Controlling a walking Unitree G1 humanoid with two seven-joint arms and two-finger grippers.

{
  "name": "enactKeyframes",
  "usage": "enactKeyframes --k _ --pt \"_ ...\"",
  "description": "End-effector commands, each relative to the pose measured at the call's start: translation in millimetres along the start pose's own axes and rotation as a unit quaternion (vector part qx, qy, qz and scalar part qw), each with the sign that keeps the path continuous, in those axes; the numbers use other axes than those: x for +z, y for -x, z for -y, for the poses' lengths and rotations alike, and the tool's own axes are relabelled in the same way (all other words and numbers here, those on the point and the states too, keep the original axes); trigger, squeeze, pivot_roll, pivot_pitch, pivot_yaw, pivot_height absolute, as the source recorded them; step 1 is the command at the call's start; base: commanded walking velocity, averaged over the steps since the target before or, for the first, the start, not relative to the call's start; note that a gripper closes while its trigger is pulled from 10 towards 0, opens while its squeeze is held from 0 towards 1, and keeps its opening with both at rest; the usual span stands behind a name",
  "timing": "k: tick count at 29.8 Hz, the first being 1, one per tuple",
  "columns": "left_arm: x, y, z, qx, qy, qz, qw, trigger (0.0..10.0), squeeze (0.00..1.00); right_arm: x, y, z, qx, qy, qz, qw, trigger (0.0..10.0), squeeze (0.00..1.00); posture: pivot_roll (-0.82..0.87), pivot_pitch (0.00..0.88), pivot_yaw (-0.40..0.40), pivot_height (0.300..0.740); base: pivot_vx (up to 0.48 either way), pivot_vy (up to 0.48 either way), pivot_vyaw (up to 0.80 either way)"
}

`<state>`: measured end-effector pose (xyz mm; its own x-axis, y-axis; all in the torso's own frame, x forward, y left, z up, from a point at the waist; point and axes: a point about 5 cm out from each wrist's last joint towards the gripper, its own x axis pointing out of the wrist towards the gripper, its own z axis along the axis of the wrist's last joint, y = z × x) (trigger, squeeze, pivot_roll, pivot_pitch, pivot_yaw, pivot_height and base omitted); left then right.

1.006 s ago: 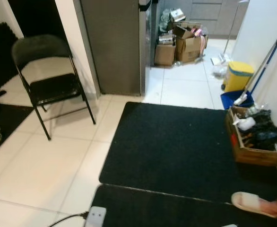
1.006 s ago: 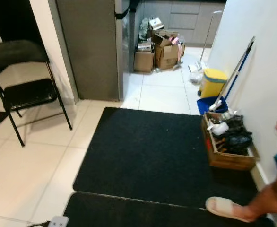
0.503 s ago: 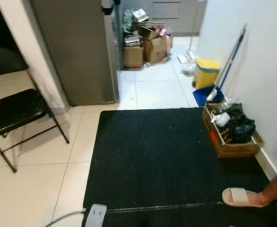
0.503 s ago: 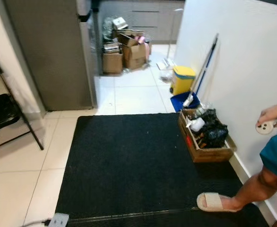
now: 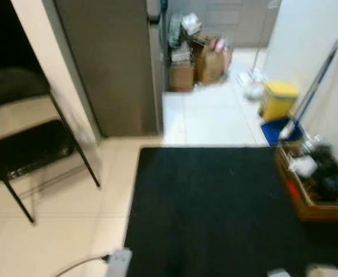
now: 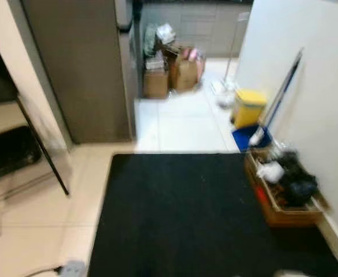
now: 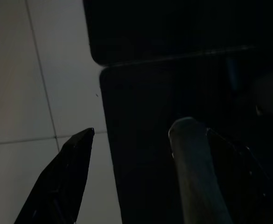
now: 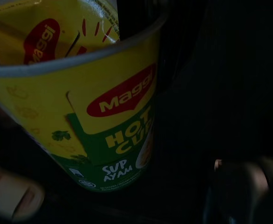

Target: Restocking fridge

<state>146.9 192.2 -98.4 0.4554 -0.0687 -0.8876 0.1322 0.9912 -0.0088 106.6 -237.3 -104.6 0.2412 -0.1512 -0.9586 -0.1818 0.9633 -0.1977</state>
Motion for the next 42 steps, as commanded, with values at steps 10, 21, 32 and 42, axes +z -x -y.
enactKeyframes --k 10,21,32,42 --pt "-6.0 1.1 -1.7 0.002 -0.006 -0.011 1.0 10.0 0.0 3.6 -0.1 -1.4 0.001 -0.003 0.005 1.0 10.0 0.0 -0.1 0.0 0.02 0.74 0.346 0.0 0.0" --pt "-7.8 1.2 -0.7 -0.001 -0.007 -0.013 1.0 10.0 0.0 1.3 -0.2 -2.2 0.005 -0.007 0.003 1.0 10.0 0.0 -0.1 0.0 0.023 0.74 0.346 0.0 -0.07" --pt "-10.4 1.4 0.8 -0.002 -0.007 -0.015 1.0 10.0 0.0 -2.6 -0.1 -1.7 0.005 -0.006 -0.004 1.0 10.0 0.0 -0.11 0.0 0.02 0.74 0.344 0.0 -0.79" --pt "-9.9 1.2 1.4 -0.003 -0.007 -0.014 1.0 10.0 0.0 -4.4 -0.1 -2.4 0.006 -0.007 -0.005 1.0 10.0 0.0 -0.11 0.0 0.02 0.74 0.344 0.0 -0.79"
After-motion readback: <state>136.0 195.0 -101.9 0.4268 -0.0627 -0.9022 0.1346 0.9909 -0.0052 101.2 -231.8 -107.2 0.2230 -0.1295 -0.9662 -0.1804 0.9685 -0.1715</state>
